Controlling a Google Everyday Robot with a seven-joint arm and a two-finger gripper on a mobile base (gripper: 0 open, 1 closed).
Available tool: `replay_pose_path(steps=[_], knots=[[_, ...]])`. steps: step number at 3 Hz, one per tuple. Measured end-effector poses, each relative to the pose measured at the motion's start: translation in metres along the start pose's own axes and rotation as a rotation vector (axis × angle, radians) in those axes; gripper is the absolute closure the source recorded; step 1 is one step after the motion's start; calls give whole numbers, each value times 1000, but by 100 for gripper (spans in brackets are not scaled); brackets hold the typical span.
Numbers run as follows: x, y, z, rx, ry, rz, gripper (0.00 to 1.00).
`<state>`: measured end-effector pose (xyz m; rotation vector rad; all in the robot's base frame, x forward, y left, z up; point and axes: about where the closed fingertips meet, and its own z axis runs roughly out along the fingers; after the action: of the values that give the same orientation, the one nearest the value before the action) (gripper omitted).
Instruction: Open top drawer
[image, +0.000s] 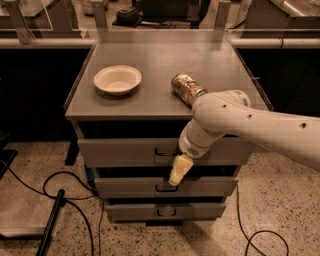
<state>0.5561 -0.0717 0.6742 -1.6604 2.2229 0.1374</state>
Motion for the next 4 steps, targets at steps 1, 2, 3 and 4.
replay_pose_path(steps=[1,2,3,4], knots=[[3,-4,15,-13,21,-18,0],[13,1,25,-37,55,-25,0],[17,12,22,-56,63,-21,0],[26,37,-10,-57,37,31,0]])
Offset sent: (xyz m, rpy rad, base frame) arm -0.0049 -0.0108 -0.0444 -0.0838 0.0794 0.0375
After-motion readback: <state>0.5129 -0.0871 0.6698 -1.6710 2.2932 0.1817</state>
